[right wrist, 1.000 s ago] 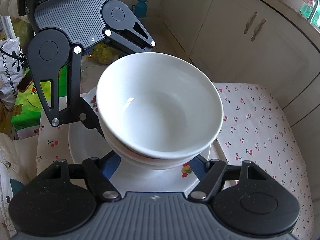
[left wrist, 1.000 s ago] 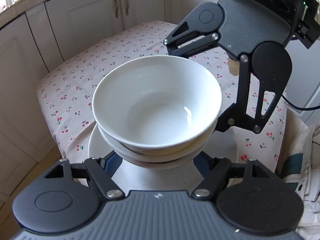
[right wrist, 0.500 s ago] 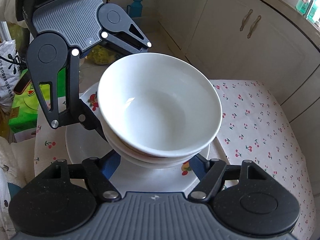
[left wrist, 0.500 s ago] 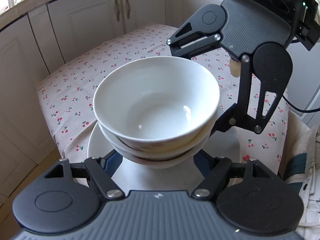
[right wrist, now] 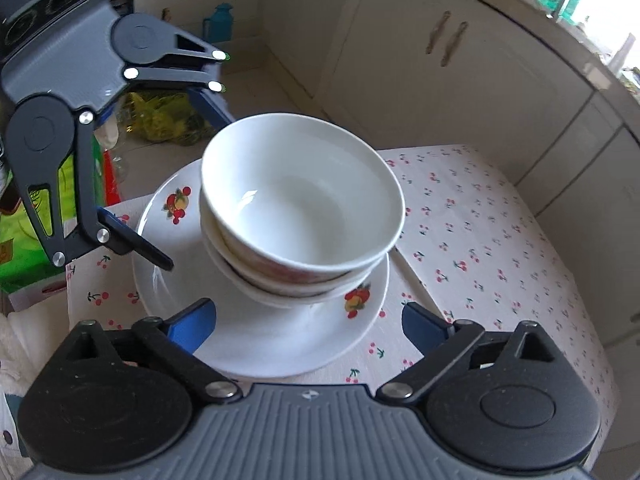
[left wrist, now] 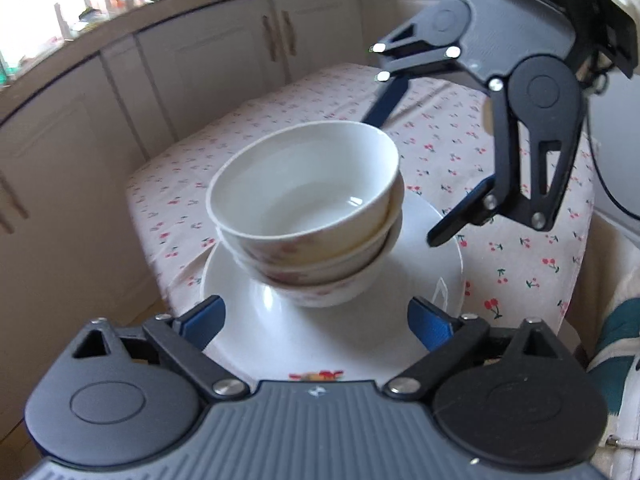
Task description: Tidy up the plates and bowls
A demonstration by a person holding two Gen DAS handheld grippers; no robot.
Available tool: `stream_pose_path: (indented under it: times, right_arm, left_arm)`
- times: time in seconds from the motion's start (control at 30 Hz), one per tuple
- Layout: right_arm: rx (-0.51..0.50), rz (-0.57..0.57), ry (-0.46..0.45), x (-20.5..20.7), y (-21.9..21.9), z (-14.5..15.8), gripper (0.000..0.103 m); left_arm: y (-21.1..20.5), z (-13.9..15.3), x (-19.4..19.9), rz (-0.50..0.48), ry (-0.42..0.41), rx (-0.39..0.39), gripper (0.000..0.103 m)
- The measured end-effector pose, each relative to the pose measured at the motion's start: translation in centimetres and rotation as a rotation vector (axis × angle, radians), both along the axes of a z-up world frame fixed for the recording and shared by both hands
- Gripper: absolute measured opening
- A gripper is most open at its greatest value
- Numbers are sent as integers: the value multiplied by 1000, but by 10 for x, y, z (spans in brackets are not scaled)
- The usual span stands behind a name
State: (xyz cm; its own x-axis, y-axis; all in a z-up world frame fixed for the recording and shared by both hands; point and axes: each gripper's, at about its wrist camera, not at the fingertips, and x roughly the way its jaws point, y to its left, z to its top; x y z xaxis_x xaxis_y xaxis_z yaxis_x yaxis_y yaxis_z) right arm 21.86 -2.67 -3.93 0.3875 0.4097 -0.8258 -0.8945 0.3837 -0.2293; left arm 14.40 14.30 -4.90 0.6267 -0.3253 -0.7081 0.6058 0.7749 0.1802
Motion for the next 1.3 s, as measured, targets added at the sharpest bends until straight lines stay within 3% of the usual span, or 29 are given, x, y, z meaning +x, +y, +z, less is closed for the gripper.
stream_pose_path:
  times: [0.1, 0.23, 0.33, 0.47, 0.57, 0.73, 0.83, 0.93, 1.3]
  right_arm:
    - [23, -49, -9, -13, -9, 9, 102]
    - [47, -152, -58, -27, -21, 22, 103]
    - [120, -267, -32, -36, -39, 34, 103]
    - [168, -458, -59, -52, -57, 44, 103]
    - [183, -606, -52, -64, -72, 42, 103]
    - [224, -812, -32, -91, -90, 34, 103]
    - [267, -858, 14, -104, -97, 31, 103]
    - [247, -878, -30, -116, -99, 35, 103]
    - [309, -925, -101, -133, -114, 58, 103]
  left_arm:
    - [3, 10, -18, 57, -21, -46, 97]
    - [-2, 26, -45, 153, -122, -88, 102]
    - [-9, 36, -63, 223, -172, -146, 102]
    - [-22, 43, -80, 329, -182, -241, 102]
    - [-38, 47, -92, 468, -214, -287, 102]
    - [-61, 53, -101, 672, -174, -294, 102]
    - [-72, 55, -102, 699, -136, -276, 102]
    - [-81, 56, -106, 705, -127, -234, 102]
    - [-91, 78, -120, 714, -160, -245, 102]
